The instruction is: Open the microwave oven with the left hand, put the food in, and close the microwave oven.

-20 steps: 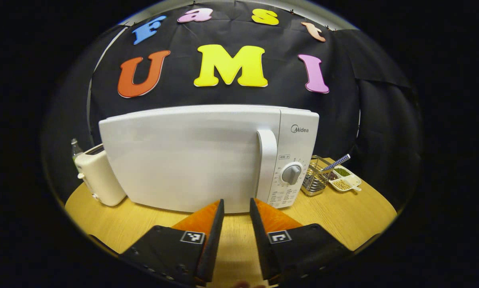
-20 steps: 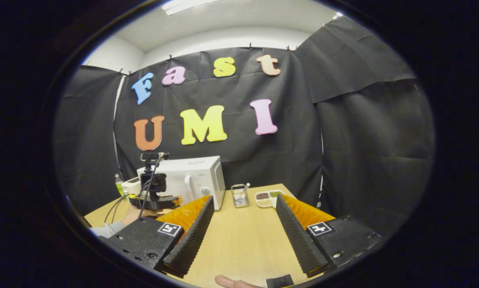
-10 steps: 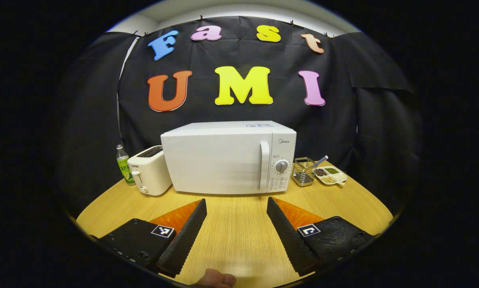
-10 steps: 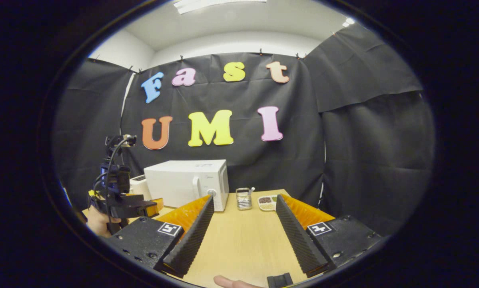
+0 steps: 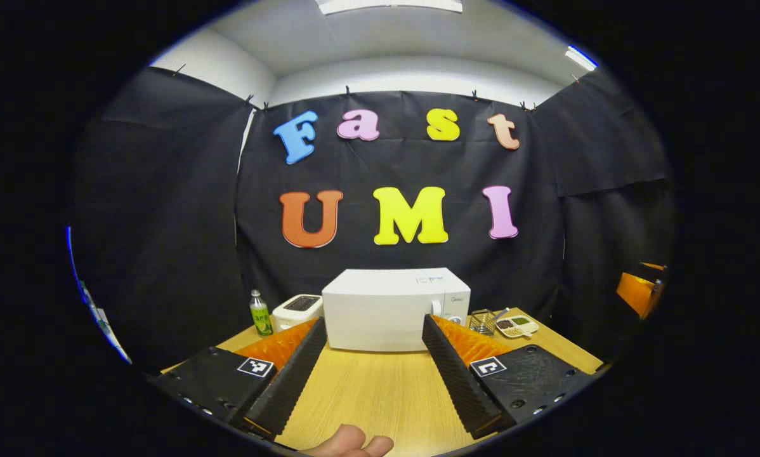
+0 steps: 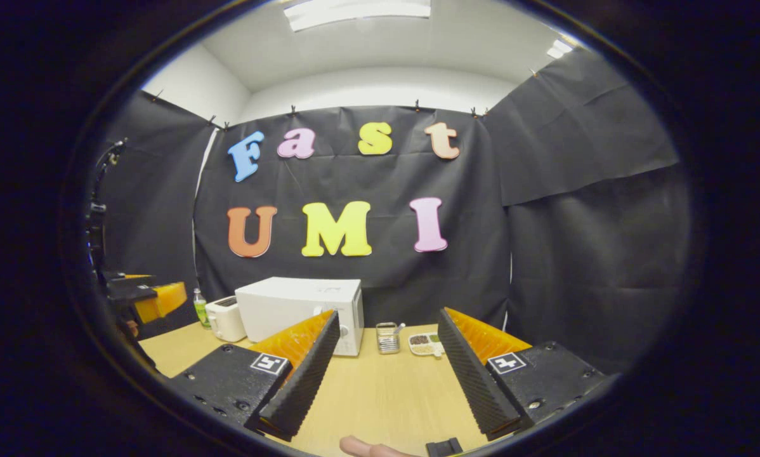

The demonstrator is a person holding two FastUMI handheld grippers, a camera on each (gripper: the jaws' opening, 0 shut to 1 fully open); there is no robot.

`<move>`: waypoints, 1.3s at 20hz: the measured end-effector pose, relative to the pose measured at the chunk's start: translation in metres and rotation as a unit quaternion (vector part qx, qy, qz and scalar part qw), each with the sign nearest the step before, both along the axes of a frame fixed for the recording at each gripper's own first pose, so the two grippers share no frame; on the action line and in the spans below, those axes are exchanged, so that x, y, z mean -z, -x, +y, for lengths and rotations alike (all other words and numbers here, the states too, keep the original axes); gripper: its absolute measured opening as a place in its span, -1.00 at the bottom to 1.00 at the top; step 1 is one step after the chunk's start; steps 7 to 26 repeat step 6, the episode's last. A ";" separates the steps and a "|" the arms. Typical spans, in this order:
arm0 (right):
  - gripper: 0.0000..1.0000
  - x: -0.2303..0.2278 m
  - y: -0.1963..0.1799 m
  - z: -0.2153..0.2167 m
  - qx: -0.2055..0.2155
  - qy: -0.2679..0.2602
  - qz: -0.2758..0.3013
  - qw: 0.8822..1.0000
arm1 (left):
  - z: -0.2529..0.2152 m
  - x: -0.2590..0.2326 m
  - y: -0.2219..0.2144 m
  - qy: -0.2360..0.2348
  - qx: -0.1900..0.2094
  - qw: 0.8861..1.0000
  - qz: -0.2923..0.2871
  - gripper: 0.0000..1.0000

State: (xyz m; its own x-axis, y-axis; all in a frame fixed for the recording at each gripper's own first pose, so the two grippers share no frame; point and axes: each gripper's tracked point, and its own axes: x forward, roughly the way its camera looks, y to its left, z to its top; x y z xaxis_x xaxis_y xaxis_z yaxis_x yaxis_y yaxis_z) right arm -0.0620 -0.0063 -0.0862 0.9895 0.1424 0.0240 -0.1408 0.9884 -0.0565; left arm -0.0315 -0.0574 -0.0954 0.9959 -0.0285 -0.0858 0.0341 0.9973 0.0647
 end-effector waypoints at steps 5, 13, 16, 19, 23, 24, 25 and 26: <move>0.83 -0.004 0.007 0.003 0.001 -0.003 0.001 1.000 | -0.004 -0.022 0.045 0.001 -0.002 0.999 -0.035 0.89; 0.83 0.000 0.009 0.002 0.002 -0.009 0.008 1.000 | -0.006 -0.026 0.054 0.009 0.002 0.999 -0.045 0.89; 0.83 0.000 0.009 0.002 0.002 -0.009 0.008 1.000 | -0.006 -0.026 0.054 0.009 0.002 0.999 -0.045 0.89; 0.83 0.000 0.009 0.002 0.002 -0.009 0.008 1.000 | -0.006 -0.026 0.054 0.009 0.002 0.999 -0.045 0.89; 0.83 0.000 0.009 0.002 0.002 -0.009 0.008 1.000 | -0.006 -0.026 0.054 0.009 0.002 0.999 -0.045 0.89; 0.83 0.000 0.009 0.002 0.002 -0.009 0.008 1.000 | -0.006 -0.026 0.054 0.009 0.002 0.999 -0.045 0.89; 0.83 0.000 0.009 0.002 0.002 -0.009 0.008 1.000 | -0.006 -0.026 0.054 0.009 0.002 0.999 -0.045 0.89; 0.83 0.000 0.009 0.002 0.002 -0.009 0.008 1.000 | -0.006 -0.026 0.054 0.009 0.002 0.999 -0.045 0.89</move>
